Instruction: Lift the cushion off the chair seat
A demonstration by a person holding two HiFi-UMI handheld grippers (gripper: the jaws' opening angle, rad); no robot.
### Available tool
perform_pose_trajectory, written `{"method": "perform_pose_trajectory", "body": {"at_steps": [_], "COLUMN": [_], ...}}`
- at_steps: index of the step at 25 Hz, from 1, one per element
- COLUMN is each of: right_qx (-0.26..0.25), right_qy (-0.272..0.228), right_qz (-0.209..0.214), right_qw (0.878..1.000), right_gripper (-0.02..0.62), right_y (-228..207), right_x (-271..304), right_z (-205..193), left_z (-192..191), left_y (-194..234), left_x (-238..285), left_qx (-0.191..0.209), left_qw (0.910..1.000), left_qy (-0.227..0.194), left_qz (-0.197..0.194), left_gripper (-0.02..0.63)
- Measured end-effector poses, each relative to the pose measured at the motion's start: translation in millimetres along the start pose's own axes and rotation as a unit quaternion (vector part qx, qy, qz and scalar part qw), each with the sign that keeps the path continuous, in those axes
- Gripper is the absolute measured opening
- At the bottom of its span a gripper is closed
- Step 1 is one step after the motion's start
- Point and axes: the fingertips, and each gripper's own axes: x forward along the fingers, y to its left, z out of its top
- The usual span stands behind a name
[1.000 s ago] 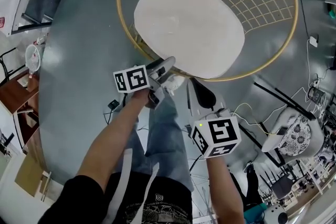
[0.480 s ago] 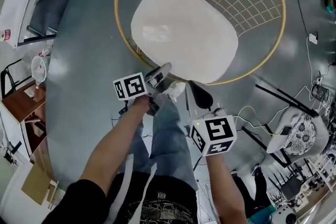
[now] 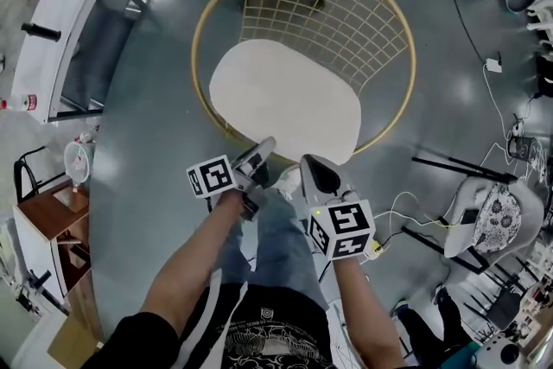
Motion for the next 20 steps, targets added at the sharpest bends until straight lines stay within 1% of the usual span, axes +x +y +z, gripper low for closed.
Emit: {"method": "perform_pose_trajectory", "body": {"at_steps": [4,5,7,8,10,12,13,14,17,20], "right_qx": [0.000,0.000,0.000,-0.001,-0.002,0.001,0.004,0.006,0.013,0.016], "right_qy": [-0.021,-0.025,-0.032,-0.036,-0.045,-0.052,-0.056,-0.060,-0.077,-0.102], "right_qz": [-0.011,-0.014,-0.019,-0.022,-0.028,-0.032,-0.033,-0.034,-0.032,-0.026], "right_qw": [1.000,1.000,0.999,0.999,0.999,0.998,0.998,0.998,0.996,0.994], "right_gripper": [0.000,0.000,0.000,0.000,0.000,0.000,0.000,0.000,0.000,0.000], "right_y": [-1.3,-0.9,0.6,0.9,0.5,1.0,2.0,3.6,10.4,17.2], "right_x": [-11.6,-15.5,-24.3,-28.0,-34.0,-40.4,-43.4,-46.1,-55.2,-64.7], "right_z": [17.8,21.9,29.3,33.2,40.8,45.7,48.0,50.7,63.3,83.0], "left_z": [8.3,9.9,11.5,12.7,15.8,18.6,20.5,22.2,23.6,28.6], "left_y": [-26.7,-37.5,-66.1,-75.4,-82.1,-81.6,-84.4,-90.0,-114.3,-140.4], "left_x": [0.0,0.0,0.5,-0.5,-4.3,-11.7,-15.7,-19.3,-26.9,-32.0], "left_qx": [0.012,0.008,-0.015,-0.017,0.007,0.039,0.051,0.059,0.062,0.081], "left_qw": [0.9999,0.9997,0.9979,0.9974,0.9983,0.9988,0.9984,0.9980,0.9972,0.9952], "left_qy": [0.002,0.000,-0.009,-0.009,0.000,0.007,0.007,0.006,0.008,0.007], "left_qz": [-0.011,-0.022,-0.062,-0.070,-0.058,-0.029,-0.022,-0.022,-0.041,-0.054], "left_gripper": [0.025,0.025,0.025,0.025,0.023,0.023,0.023,0.023,0.023,0.023]}}
